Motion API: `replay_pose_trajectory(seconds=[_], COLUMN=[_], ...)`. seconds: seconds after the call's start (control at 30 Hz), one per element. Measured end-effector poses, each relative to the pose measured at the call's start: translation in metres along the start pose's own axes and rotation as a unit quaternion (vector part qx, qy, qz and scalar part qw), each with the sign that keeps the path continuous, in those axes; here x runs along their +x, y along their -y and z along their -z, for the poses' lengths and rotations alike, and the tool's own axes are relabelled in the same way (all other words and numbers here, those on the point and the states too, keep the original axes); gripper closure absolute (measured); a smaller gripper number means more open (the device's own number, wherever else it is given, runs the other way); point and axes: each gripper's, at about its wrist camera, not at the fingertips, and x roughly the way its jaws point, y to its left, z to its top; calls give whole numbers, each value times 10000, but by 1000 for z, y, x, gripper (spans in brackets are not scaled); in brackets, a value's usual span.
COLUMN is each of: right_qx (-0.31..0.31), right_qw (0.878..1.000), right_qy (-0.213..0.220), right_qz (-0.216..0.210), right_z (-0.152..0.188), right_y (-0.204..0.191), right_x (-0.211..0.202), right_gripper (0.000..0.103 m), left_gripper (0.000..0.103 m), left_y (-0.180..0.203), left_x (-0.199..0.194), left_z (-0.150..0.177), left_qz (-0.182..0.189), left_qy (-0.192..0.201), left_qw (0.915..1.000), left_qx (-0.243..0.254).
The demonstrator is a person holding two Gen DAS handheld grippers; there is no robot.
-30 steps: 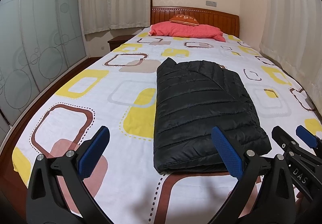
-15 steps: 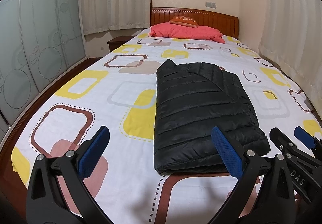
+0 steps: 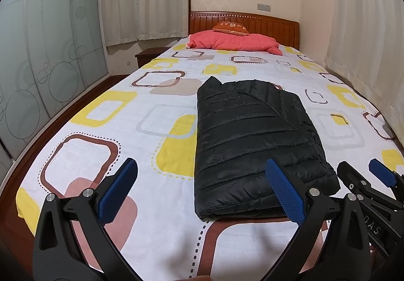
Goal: Fold large clothes
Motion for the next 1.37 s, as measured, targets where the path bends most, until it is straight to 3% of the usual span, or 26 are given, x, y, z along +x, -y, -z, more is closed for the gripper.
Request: replay_pose_trajectory(seconds=[0.9,1.37], right_qx=[-26,181], right_qw=[10000,9997], right_qy=[-2,-131], right_qz=[-13,53], right_z=[0,4], right_y=[0,30], right_x=[1,17], right_gripper=[28,27], left_gripper=[2,2], left_y=[4,-6], left_x=[-3,35], left_z=[4,8], left_qz=[76,63], left_qy=[112,-387], left_qw=[9999,9990], left_qx=[-38,-211])
